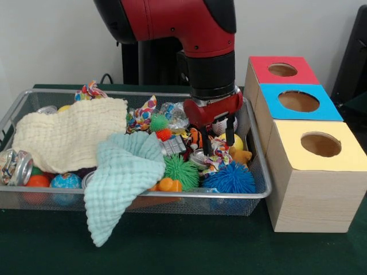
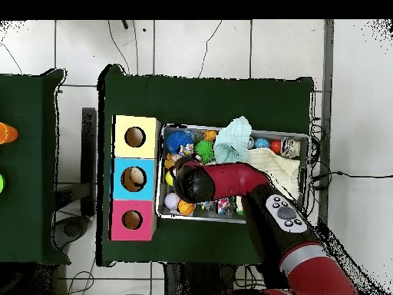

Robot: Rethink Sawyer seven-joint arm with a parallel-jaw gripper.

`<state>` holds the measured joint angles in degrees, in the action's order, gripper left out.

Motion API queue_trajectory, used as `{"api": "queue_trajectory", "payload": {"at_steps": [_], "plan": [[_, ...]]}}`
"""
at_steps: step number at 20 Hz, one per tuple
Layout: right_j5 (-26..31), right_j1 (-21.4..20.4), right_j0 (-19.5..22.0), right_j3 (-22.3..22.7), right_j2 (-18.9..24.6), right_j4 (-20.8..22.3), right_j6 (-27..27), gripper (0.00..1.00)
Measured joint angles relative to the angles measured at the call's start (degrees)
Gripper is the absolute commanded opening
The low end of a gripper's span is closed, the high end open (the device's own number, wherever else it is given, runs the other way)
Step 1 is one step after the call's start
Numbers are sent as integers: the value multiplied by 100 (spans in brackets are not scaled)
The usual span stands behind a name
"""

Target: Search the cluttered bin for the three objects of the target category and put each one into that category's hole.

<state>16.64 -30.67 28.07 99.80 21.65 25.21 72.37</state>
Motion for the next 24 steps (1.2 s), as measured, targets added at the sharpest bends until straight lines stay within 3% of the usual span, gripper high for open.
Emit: {"api": "queue_trajectory", "payload": {"at_steps": [10, 11, 18, 24], "plan": [[0, 73, -253, -7, -497, -2, 0, 100], [0, 74, -270, -8, -545, -4, 0, 0], [0, 74, -170, -7, -492, -8, 0, 0], [-8, 60, 203, -8, -167, -19, 0, 0]]}}
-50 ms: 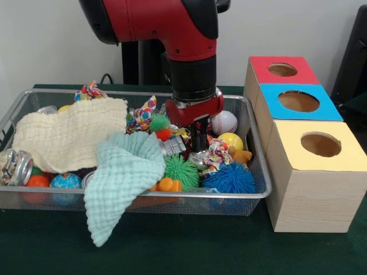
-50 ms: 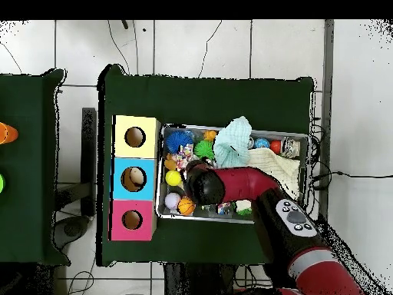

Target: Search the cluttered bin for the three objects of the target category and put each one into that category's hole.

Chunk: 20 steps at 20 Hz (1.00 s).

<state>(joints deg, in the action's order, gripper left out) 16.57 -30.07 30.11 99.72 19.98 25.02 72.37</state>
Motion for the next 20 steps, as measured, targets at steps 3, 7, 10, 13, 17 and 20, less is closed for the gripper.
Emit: {"api": "queue_trajectory", "payload": {"at_steps": [3, 7, 10, 13, 17, 20], "plan": [[-6, 0, 128, 1, 107, -1, 0, 0], [-25, 0, 157, 1, 178, 0, 0, 100], [-67, -1, 171, 1, 251, 1, 0, 100], [-71, 0, 210, 1, 347, 0, 0, 100], [-71, 0, 260, 1, 422, -13, 0, 100], [-71, -14, 264, 1, 422, -49, 0, 100]]}}
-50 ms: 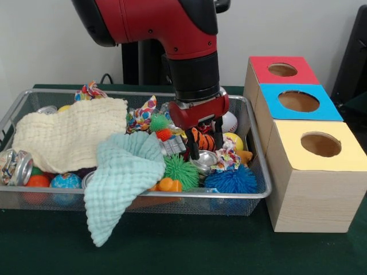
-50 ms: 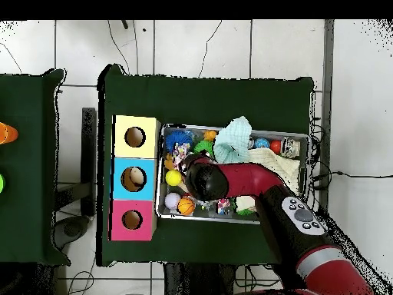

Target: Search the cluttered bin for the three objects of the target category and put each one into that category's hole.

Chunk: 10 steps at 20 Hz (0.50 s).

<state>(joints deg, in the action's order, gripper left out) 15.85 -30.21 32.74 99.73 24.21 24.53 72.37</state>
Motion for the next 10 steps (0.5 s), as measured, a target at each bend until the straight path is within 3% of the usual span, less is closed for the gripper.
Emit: {"api": "queue_trajectory", "payload": {"at_steps": [10], "plan": [[-71, -31, 41, 1, 127, -119, 0, 100]]}}
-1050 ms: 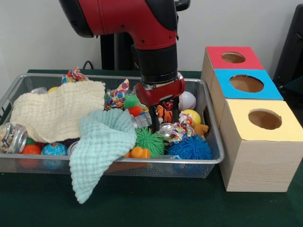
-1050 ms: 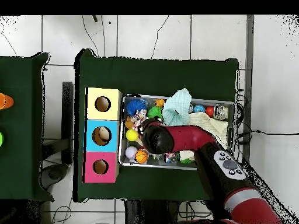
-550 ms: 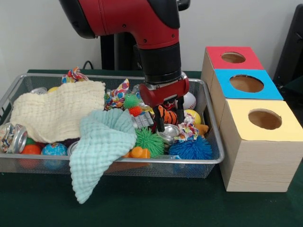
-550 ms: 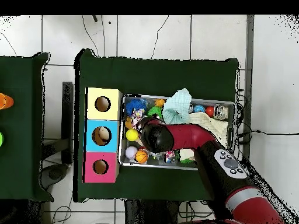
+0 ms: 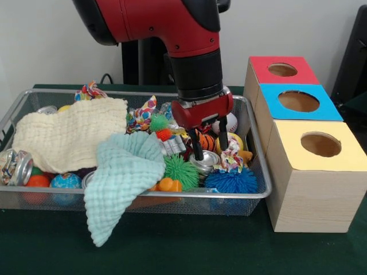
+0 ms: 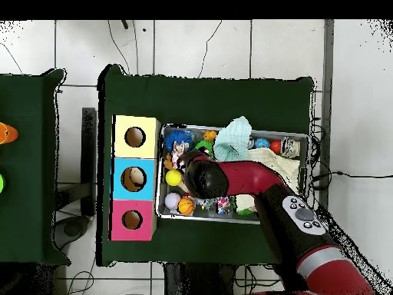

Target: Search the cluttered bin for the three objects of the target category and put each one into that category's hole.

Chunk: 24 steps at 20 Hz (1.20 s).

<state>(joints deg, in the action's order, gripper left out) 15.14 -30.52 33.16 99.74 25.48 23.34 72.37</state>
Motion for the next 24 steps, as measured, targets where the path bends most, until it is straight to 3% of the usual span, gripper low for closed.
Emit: {"api": "queue_trajectory", "payload": {"at_steps": [15, 24], "plan": [[-71, -460, -6, 2, 155, -411, 0, 100], [-71, -421, -184, 1, 82, -460, 0, 100]]}}
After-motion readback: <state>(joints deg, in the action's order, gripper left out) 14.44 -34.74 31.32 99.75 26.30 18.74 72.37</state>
